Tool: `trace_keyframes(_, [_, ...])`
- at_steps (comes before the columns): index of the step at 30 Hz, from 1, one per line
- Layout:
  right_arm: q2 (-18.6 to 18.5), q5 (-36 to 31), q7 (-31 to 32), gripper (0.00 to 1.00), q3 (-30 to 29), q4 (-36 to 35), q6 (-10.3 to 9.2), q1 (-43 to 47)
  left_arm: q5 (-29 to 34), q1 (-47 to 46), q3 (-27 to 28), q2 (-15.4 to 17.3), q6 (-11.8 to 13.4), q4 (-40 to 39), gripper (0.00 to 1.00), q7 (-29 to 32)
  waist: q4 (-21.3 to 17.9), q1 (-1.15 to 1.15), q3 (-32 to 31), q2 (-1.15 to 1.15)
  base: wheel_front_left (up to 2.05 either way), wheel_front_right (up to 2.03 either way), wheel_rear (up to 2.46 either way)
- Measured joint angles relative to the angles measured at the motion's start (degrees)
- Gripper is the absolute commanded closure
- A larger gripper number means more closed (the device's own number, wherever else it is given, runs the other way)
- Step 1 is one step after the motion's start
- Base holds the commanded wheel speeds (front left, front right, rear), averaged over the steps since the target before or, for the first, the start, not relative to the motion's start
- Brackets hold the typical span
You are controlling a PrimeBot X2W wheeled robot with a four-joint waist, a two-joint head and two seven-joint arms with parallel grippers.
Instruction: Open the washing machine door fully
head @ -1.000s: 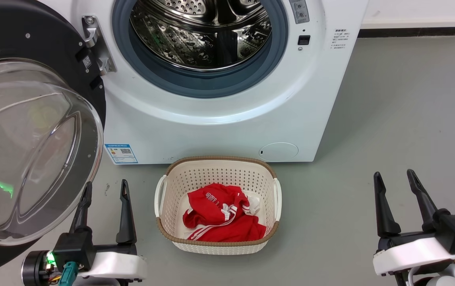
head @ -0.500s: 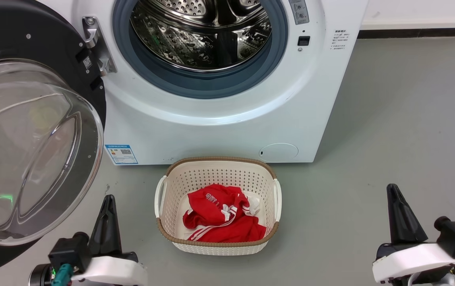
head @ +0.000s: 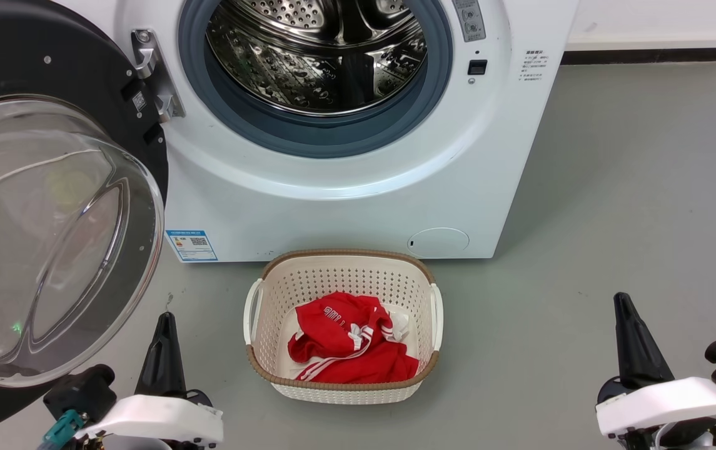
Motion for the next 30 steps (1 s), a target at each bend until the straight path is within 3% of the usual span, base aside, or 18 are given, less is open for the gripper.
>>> trace_keyframes(30, [-0.4,25.7,5.3,1.0,-0.8,2.4,-0.01,-2.2,-25.9,-2.5,1.7,0.0,-2.6,3.2,1.0,6.2,0.0,0.0,-0.8,0.0,0.0,0.0,0.0])
